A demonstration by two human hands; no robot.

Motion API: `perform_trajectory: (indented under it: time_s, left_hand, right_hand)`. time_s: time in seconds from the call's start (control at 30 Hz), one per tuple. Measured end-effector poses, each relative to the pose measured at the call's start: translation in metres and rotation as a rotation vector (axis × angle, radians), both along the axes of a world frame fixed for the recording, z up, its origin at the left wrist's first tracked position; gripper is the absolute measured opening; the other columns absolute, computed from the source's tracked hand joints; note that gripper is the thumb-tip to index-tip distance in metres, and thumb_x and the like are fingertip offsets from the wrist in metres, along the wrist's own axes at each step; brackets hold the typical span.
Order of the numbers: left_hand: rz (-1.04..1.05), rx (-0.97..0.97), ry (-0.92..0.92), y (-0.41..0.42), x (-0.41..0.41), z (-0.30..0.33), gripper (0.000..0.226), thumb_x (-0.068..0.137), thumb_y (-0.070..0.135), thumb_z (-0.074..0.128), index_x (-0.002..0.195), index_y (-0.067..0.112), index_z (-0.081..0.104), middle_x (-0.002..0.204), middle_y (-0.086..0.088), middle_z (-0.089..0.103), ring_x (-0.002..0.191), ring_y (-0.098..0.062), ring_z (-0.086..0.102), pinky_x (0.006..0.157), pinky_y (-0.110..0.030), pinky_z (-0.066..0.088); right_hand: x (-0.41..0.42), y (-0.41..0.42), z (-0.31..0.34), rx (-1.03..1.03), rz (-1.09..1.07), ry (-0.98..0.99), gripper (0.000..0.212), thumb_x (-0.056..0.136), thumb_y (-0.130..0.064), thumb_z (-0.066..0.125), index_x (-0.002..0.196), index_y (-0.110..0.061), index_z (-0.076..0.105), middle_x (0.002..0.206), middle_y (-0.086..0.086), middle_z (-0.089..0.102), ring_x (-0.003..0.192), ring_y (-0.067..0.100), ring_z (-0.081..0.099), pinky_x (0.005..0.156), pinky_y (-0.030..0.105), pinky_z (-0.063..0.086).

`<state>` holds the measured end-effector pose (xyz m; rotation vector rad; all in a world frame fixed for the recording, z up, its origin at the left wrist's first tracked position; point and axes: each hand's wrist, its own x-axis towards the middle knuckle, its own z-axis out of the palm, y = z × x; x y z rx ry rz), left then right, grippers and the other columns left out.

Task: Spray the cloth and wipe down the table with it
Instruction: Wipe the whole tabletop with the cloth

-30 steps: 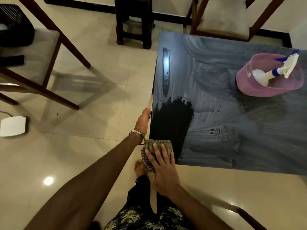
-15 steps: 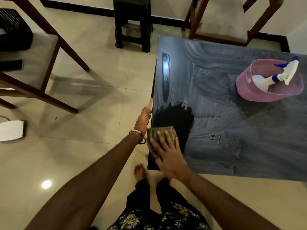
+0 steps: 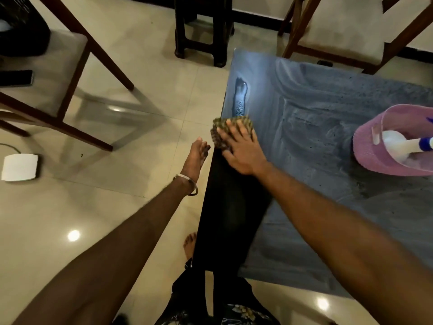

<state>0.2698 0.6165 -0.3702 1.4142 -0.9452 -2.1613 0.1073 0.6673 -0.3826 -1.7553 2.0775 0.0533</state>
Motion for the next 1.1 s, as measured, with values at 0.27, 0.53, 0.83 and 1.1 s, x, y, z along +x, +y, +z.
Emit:
perform_trajectory:
  time_s: [0.27, 0.53, 0.83, 1.1]
  left_hand:
    - [0.054, -0.047, -0.053, -0.026, -0.023, 0.002, 0.061, 0.102, 0.044, 0.024, 0.149, 0.006, 0.027, 0.152, -0.010, 0.035, 0.140, -0.017, 0.035, 0.115, -0.027, 0.023]
    - [-0.123, -0.079, -0.088, -0.052, -0.041, 0.005, 0.058, 0.101, 0.045, 0.023, 0.148, 0.012, 0.033, 0.150, -0.003, 0.040, 0.137, -0.019, 0.039, 0.103, -0.025, 0.027]
    - [-0.169, -0.270, -0.175, -0.088, -0.056, -0.005, 0.051, 0.095, 0.048, 0.045, 0.139, 0.022, 0.046, 0.143, 0.003, 0.049, 0.132, -0.013, 0.044, 0.114, -0.037, 0.029]
    - [-0.191, -0.284, -0.150, -0.115, -0.075, -0.002, 0.048, 0.098, 0.046, 0.039, 0.139, 0.021, 0.046, 0.144, 0.005, 0.047, 0.133, -0.010, 0.042, 0.116, -0.035, 0.027]
  right_hand:
    - [0.054, 0.085, 0.004, -0.060, 0.161, -0.063, 0.068, 0.095, -0.050, 0.025, 0.158, -0.036, 0.005, 0.167, 0.003, -0.006, 0.152, 0.031, -0.015, 0.119, 0.063, -0.001]
    - [0.075, 0.133, 0.004, -0.005, 0.152, -0.165, 0.073, 0.092, -0.049, 0.039, 0.156, -0.045, 0.006, 0.167, -0.009, -0.004, 0.153, 0.018, -0.012, 0.118, 0.057, -0.001]
    - [-0.058, -0.109, -0.005, -0.026, -0.267, 0.017, 0.066, 0.098, -0.049, 0.033, 0.158, -0.037, 0.007, 0.167, -0.001, -0.008, 0.152, 0.026, -0.013, 0.120, 0.059, -0.005]
    - [0.074, 0.080, 0.003, -0.057, -0.125, -0.039, 0.073, 0.090, -0.051, 0.039, 0.157, -0.041, 0.012, 0.166, -0.003, 0.011, 0.153, 0.028, 0.000, 0.118, 0.055, 0.007]
